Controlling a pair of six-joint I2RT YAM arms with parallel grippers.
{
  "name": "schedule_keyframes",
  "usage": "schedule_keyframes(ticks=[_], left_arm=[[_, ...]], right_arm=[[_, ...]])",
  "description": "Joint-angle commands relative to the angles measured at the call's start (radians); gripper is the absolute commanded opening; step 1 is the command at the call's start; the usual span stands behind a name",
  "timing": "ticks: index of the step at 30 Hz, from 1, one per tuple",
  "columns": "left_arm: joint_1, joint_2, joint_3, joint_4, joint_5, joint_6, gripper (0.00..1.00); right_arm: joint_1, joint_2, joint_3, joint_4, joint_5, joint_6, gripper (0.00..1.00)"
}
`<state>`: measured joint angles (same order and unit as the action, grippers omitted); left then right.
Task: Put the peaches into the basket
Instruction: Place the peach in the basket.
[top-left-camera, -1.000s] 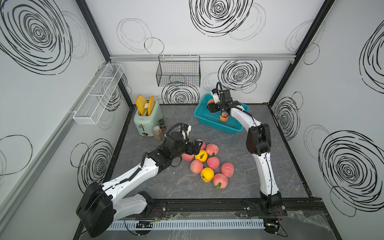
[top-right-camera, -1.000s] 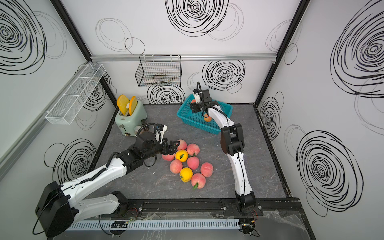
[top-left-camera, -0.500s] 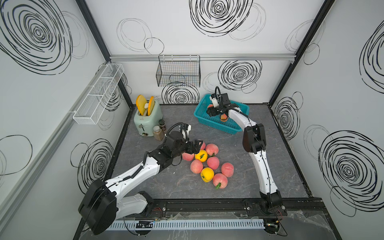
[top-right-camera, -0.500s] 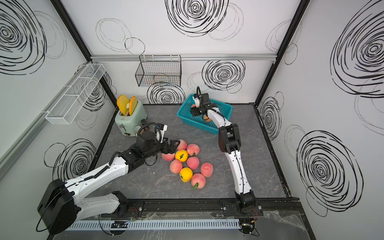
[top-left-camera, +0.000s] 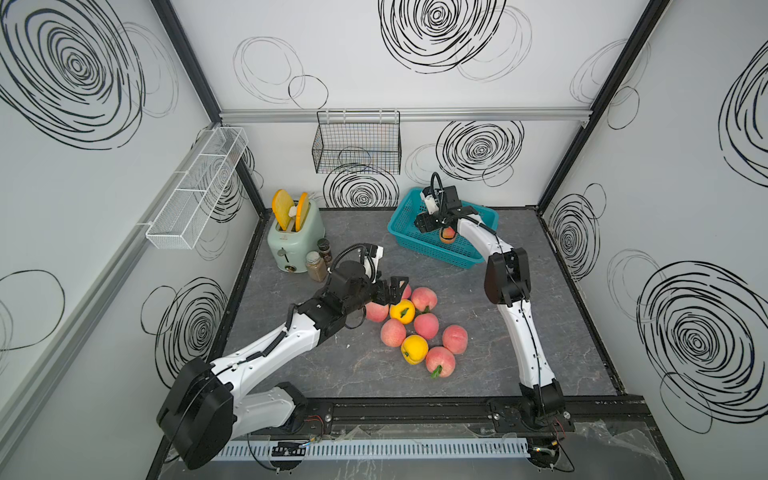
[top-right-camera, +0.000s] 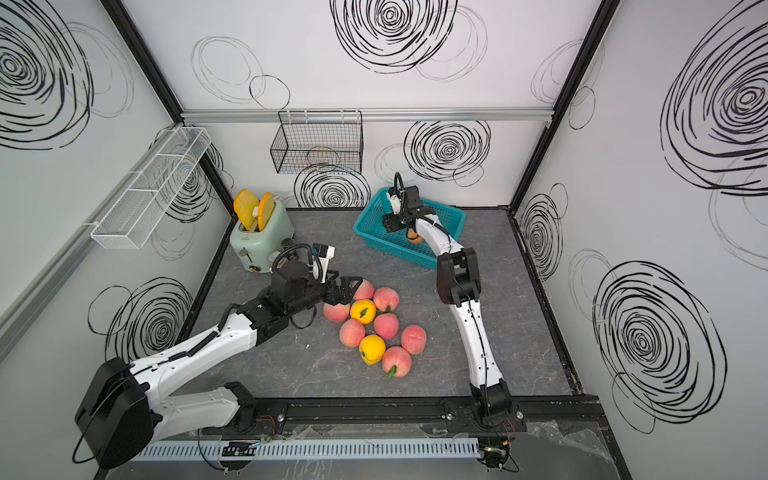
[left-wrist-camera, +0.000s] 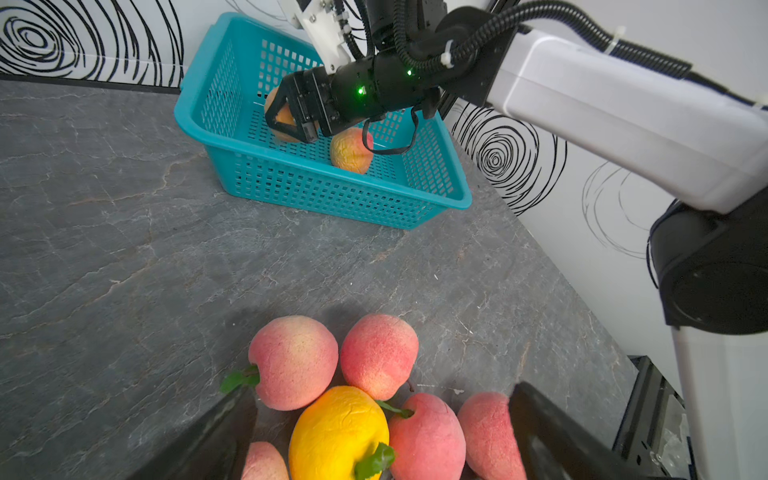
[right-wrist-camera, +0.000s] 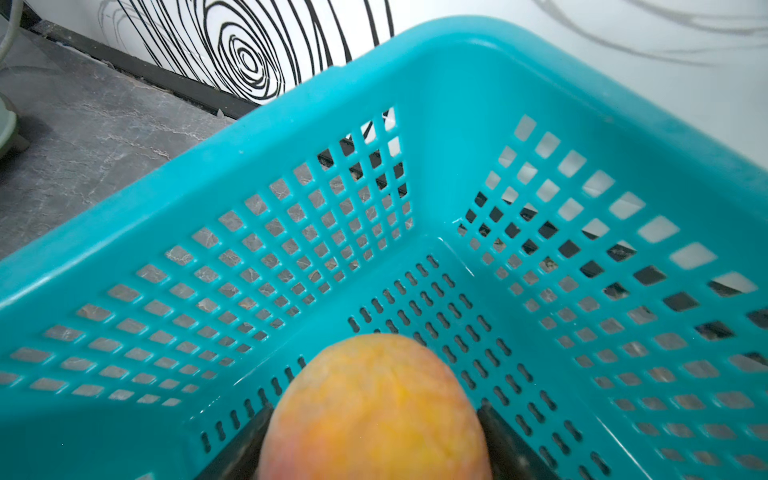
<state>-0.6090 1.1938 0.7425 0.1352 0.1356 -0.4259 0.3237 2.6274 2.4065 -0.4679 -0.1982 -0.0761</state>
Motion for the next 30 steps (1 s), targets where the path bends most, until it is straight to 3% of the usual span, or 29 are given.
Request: schedule_keyframes(ticks=[1,22,30], left_arm=[[0.014,-0.02,-0.015,0.058,0.012,0.004,0.98],[0.032,-0.035,-0.033,0.058,0.017,0.004,0.98],[0.04,-0.067,-0.042,0.027,-0.001,0.004,0.98]], right_arm=[[-0.002,0.016,0.026,-0.046,0.008,-0.031,0.77],[-0.001,0.015,0.026,-0.051,0.023,-0.04,0.79],[0.015,-0.051,0.02,-0.052,0.038,-0.044,0.8]])
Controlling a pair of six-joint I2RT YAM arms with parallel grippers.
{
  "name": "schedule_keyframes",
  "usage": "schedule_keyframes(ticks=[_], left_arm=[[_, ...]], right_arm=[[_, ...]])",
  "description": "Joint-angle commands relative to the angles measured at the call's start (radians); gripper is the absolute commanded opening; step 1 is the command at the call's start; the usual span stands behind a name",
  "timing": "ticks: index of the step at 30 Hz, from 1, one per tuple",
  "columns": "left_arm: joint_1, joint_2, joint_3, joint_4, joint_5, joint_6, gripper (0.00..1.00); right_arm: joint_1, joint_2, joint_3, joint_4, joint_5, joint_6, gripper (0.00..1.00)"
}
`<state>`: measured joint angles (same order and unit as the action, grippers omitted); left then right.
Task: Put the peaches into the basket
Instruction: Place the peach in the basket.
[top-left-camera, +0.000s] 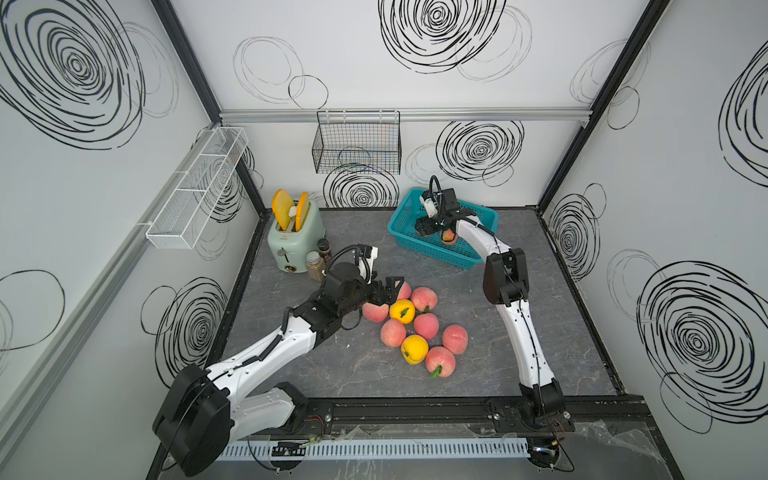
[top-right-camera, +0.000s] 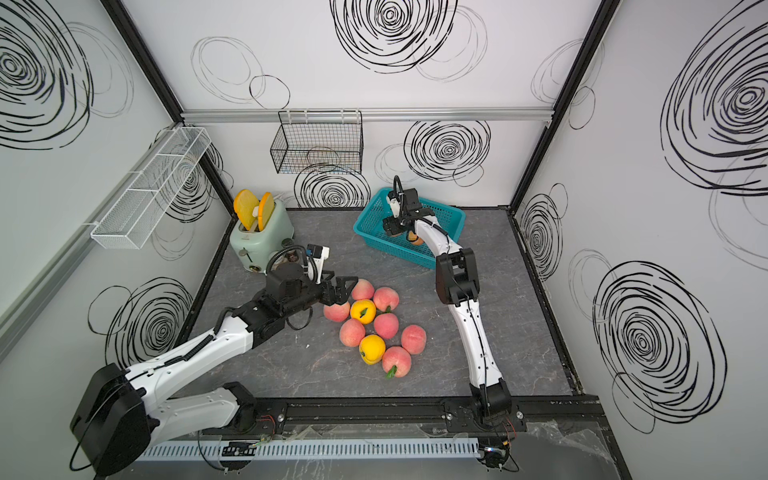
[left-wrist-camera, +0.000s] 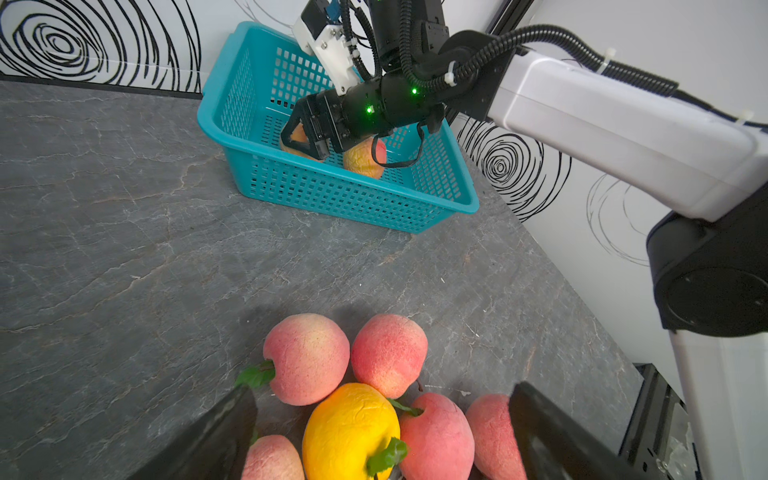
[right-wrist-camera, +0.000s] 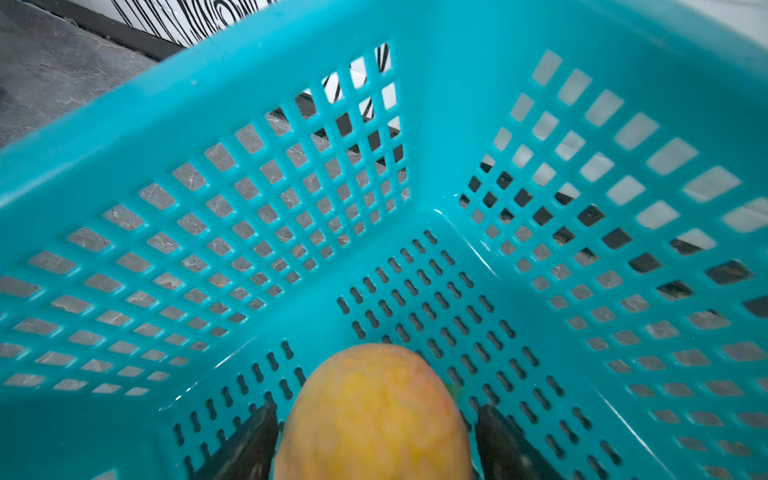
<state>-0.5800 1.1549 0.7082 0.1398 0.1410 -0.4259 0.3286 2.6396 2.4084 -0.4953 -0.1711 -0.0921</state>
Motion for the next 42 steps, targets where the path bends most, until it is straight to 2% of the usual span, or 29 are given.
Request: schedule_keyframes(ticks=[1,7,14,17,23,30,42], left_arm=[[0.013,-0.033,-0.007,0.017,-0.01,0.004,0.98],[0.024,-0.053,-0.027,-0.006,-0.034,0.004,0.98],[0.06,-0.043,-0.026,-0.088,-0.059,0.004,0.98],[0.069,-0.044,-0.028,-0.114,-0.058,0.004,0.98],[0.069,-0.075,-0.035,-0.165,-0.06,0.003,0.98],[0.072,-0.099,-0.047,-0.237,-0.075,0.004,0.98],[0.081,-0.097,-0.141,-0.192,-0.033,-0.048,0.98]], right_arm=[[0.013,-0.077,0.018,-0.021,0.013,-0.029,0.8],[0.033,-0.165,-0.004,-0.013,0.02,-0.037,0.82],[0.059,-0.319,-0.142,0.018,0.03,-0.028,0.87],[0.071,-0.411,-0.268,0.053,0.027,-0.017,0.89],[0.093,-0.663,-0.664,0.221,0.02,0.026,0.92],[0.129,-0.93,-1.023,0.312,0.013,0.066,0.95],[0.313,-1.193,-1.306,0.3,0.072,0.091,0.99]])
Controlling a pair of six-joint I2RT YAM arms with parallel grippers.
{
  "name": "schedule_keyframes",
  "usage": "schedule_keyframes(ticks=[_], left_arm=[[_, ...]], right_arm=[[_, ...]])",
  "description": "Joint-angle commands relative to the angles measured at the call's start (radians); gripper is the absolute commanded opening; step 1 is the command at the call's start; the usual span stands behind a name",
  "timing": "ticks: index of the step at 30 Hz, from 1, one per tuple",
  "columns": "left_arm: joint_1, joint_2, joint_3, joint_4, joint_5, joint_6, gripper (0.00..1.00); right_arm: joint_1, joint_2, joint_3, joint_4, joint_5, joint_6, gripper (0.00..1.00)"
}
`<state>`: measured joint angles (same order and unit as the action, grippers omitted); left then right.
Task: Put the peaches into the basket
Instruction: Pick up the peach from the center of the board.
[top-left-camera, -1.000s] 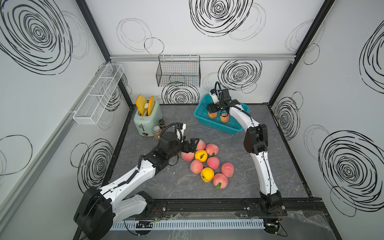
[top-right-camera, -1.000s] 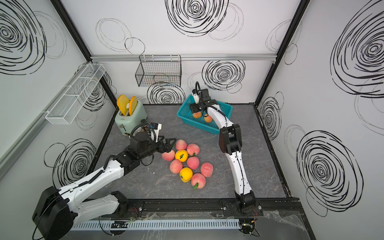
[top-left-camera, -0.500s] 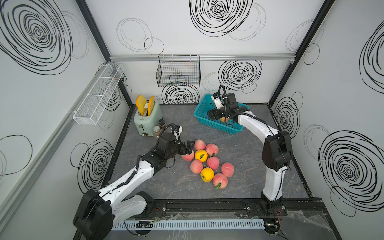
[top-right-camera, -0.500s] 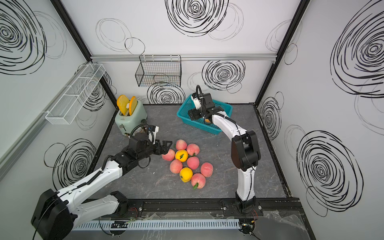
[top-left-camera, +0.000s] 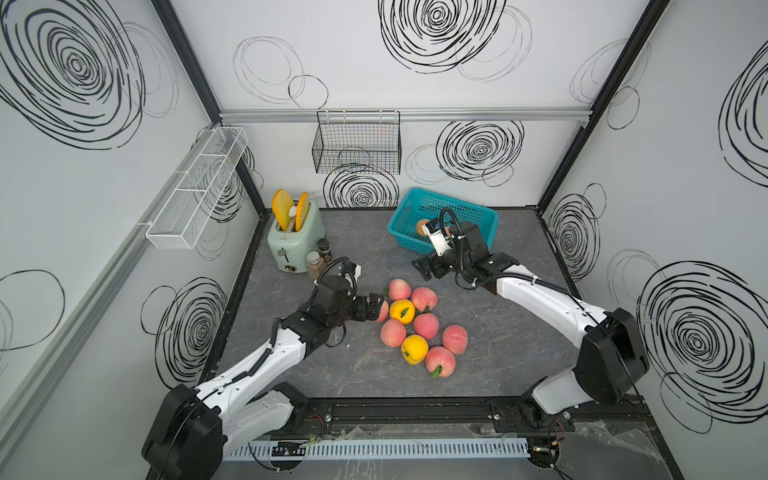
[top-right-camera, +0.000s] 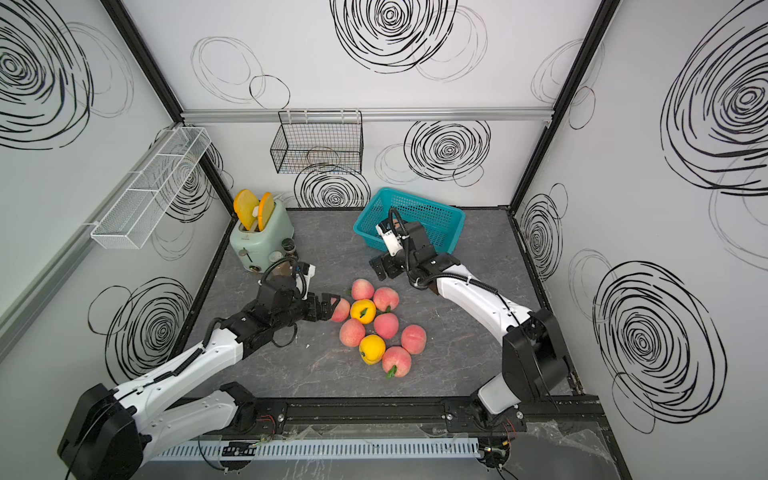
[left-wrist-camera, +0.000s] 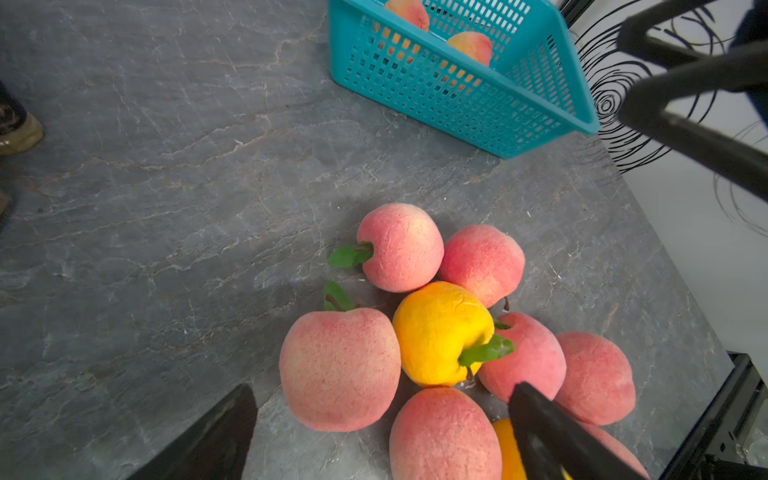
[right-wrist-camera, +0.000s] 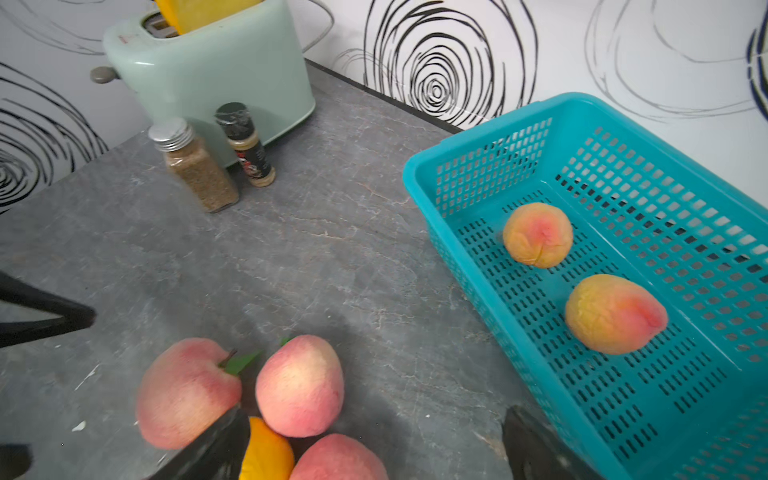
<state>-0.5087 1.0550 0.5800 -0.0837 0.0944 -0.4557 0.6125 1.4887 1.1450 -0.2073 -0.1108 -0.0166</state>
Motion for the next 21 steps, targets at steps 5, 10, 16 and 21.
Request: schedule_keyframes(ticks=[5,10,16,21], left_arm=[[0.015,0.037,-0.026,0.055,0.026,-0.023,0.98],[0.018,0.086,-0.031,0.085,0.034,-0.029,0.98],[0.015,0.142,-0.028,0.12,0.044,-0.037,0.98],[0.011,0.193,-0.023,0.146,0.035,-0.045,0.98]], right_arm=[[0.1,-0.101,-0.155,0.044,0.017,0.048,0.99],[0.155,-0.128,-0.248,0.088,0.011,0.073,0.99],[0.194,-0.138,-0.313,0.114,0.03,0.059,0.99],[0.203,-0.185,-0.376,0.179,-0.026,0.043,1.0]])
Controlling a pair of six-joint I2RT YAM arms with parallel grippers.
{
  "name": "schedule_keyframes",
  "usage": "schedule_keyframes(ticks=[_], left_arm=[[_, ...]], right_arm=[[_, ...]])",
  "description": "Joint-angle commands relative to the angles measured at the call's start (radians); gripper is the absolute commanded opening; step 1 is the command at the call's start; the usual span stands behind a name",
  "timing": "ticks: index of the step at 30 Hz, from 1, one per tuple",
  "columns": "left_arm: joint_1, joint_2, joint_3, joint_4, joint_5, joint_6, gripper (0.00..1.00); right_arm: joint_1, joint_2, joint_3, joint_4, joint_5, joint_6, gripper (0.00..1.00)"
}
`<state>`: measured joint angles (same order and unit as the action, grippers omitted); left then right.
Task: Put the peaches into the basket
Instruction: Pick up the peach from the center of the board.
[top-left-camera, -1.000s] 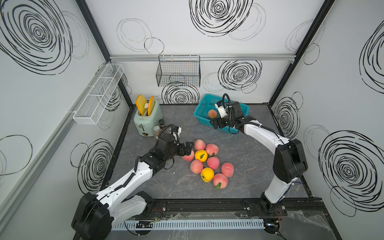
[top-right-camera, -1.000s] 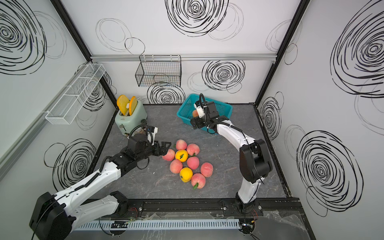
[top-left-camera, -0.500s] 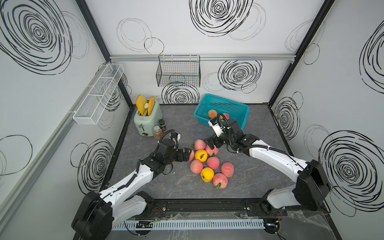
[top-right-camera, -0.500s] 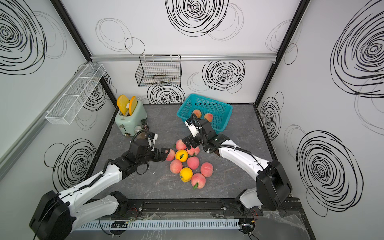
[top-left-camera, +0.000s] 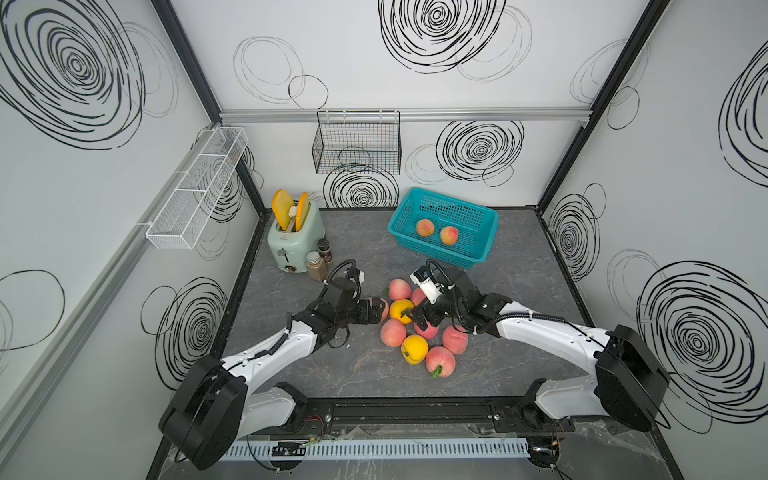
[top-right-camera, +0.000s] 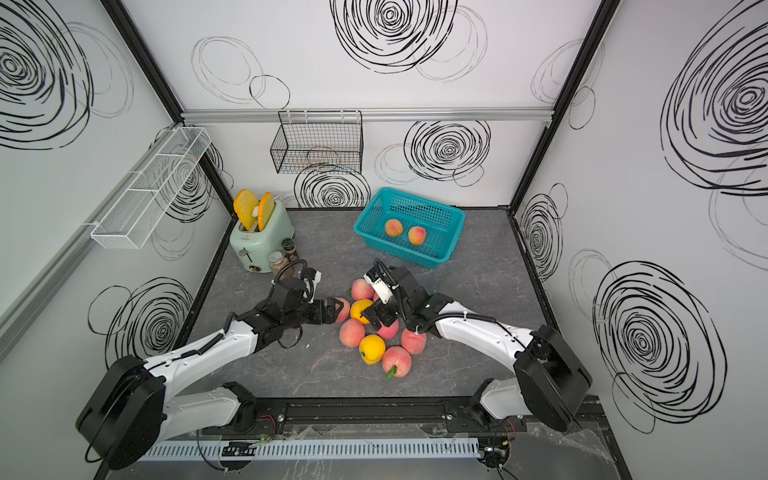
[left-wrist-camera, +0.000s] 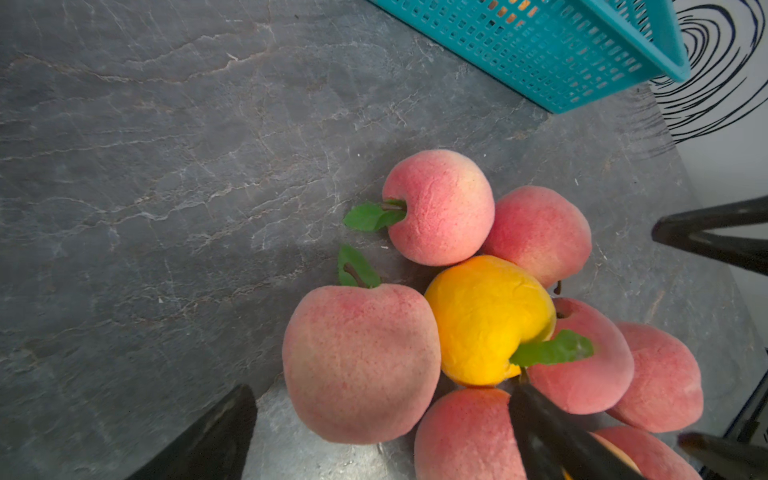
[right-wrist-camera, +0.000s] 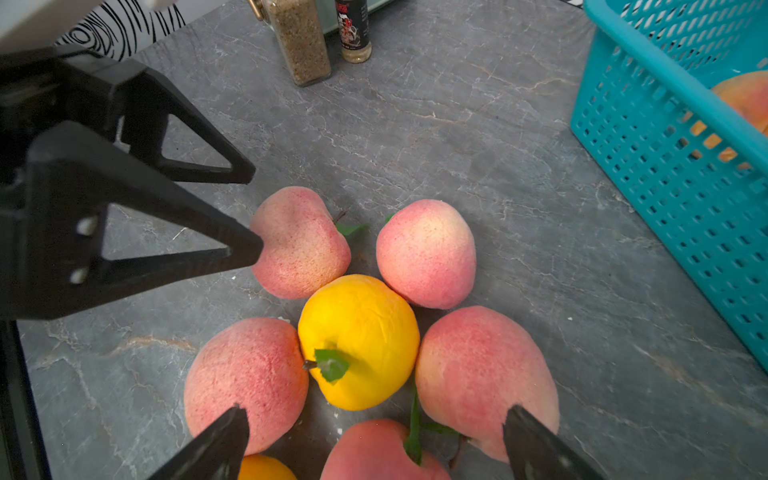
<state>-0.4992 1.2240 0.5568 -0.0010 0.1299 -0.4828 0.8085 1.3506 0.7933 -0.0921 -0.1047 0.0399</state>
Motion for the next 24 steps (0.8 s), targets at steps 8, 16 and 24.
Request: schedule_keyframes(ticks=[8,16,24], left_arm=[[-0.017,0.104,0.026,0.09,-0.019,-0.025,0.98],[-0.03,0.16,0.037,0.111,-0.021,-0.028,0.99],[-0.032,0.207,0.055,0.122,-0.019,-0.025,0.95]], right_arm=[[0.009,-0.082,-0.073,0.102,-0.067,-0.041,1.0],[0.008,-0.068,-0.088,0.137,-0.083,-0.057,1.0],[0.007,-0.062,-0.101,0.151,-0.101,-0.076,1.0]])
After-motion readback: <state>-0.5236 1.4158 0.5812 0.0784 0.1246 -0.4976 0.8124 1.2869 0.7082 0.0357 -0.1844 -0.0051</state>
